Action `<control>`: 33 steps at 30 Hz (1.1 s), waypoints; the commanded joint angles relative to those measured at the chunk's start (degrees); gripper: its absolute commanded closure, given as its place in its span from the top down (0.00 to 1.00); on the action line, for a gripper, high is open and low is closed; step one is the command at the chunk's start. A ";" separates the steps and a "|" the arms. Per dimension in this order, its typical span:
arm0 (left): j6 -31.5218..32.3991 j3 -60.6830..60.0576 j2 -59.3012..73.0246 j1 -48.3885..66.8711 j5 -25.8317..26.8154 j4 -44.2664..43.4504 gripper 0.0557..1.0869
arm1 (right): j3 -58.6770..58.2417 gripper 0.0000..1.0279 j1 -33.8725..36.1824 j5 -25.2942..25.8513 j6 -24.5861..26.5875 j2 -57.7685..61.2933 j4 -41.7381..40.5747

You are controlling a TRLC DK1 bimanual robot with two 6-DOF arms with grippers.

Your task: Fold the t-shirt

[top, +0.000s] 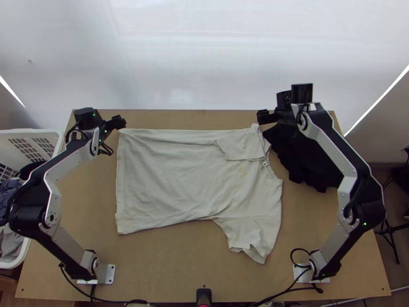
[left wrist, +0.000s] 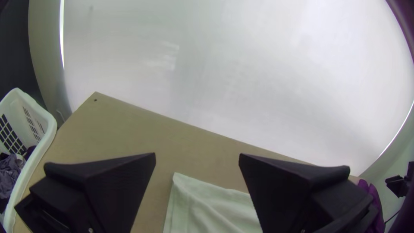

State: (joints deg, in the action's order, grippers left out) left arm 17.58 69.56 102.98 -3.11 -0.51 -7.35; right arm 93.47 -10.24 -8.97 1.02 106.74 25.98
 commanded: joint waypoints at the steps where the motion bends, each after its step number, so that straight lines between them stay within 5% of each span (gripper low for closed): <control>1: 0.17 -0.13 -8.32 0.13 0.69 6.65 0.96 | 0.04 0.93 1.54 -0.34 -2.95 -5.93 13.22; 3: -0.18 -0.30 -11.92 0.13 1.04 12.10 0.96 | -2.94 0.85 3.03 -2.54 -5.59 -9.09 18.14; 6: -3.08 -1.97 -17.55 0.21 1.57 18.78 0.96 | -9.01 0.84 4.61 -3.86 -7.87 -12.26 24.91; 10: -6.95 -4.34 -24.58 1.44 1.57 28.98 0.96 | -17.27 0.85 5.05 -4.65 -4.09 -11.82 40.47; 13: -8.18 -8.39 -30.38 3.55 1.57 33.11 0.96 | -26.41 0.96 5.93 -4.65 -3.04 -14.10 40.56; 28: -4.93 -21.75 -48.66 14.98 -0.28 43.21 0.96 | -47.59 0.95 1.19 -7.29 -5.32 -34.58 37.74; 33: -5.02 -22.54 -50.07 14.80 -0.98 43.21 0.96 | -52.25 0.95 -1.63 -7.20 -9.89 -37.30 34.93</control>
State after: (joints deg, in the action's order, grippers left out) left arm 12.19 49.43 56.55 10.57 -0.56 34.68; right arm 47.68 -8.64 -15.94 -4.99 74.43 62.87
